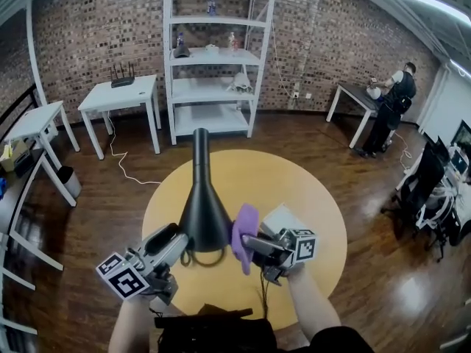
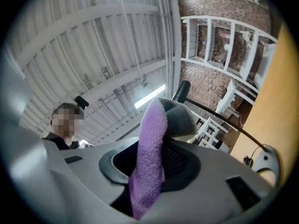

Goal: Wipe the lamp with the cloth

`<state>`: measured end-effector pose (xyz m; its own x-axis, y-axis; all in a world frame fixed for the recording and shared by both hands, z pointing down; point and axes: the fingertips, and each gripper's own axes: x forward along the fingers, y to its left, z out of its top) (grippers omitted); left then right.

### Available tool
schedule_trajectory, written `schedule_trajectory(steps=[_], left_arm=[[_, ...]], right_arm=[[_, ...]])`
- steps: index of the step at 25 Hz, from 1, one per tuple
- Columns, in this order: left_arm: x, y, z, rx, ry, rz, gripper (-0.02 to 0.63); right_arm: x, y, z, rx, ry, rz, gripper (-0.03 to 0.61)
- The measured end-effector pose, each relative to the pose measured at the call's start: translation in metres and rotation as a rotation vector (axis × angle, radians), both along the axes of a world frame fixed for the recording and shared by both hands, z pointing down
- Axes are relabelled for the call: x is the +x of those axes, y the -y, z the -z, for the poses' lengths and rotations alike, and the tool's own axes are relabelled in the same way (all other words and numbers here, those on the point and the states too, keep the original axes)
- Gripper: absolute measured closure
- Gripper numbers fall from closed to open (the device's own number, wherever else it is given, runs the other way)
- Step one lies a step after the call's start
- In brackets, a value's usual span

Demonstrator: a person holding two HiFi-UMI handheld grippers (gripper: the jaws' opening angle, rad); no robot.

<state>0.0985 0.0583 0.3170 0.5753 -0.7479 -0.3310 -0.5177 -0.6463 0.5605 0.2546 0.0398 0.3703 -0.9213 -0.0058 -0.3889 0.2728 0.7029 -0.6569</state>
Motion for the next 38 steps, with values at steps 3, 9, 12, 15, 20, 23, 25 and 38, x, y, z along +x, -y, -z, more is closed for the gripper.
schedule_trajectory(steps=[3,9,12,15,20,23,25,38], left_arm=[[-0.003,0.001,-0.002,-0.006,-0.023,-0.011,0.41],[0.004,0.0,-0.001,0.0,-0.007,-0.032,0.41],[0.004,0.001,0.0,0.008,0.009,-0.036,0.41],[0.002,0.001,0.0,0.013,0.004,-0.046,0.41],[0.002,0.003,-0.005,0.029,-0.007,-0.07,0.41],[0.008,0.003,-0.007,0.042,0.01,-0.081,0.41],[0.012,0.002,-0.008,0.054,0.033,-0.083,0.41],[-0.001,0.003,-0.021,0.028,-0.004,-0.099,0.408]], right_arm=[[-0.009,-0.025,0.011,0.117,-0.077,-0.01,0.459],[0.007,-0.043,0.017,0.208,-0.092,-0.056,0.459],[0.008,-0.037,0.041,0.322,-0.169,-0.149,0.459],[0.007,-0.008,0.089,0.427,-0.226,-0.294,0.459],[-0.033,0.079,0.127,0.602,-0.614,-0.53,0.459],[-0.069,0.116,0.137,0.743,-0.804,-0.581,0.459],[-0.095,0.14,0.139,0.814,-0.909,-0.587,0.459],[-0.15,0.181,0.083,1.133,-1.352,-0.508,0.46]])
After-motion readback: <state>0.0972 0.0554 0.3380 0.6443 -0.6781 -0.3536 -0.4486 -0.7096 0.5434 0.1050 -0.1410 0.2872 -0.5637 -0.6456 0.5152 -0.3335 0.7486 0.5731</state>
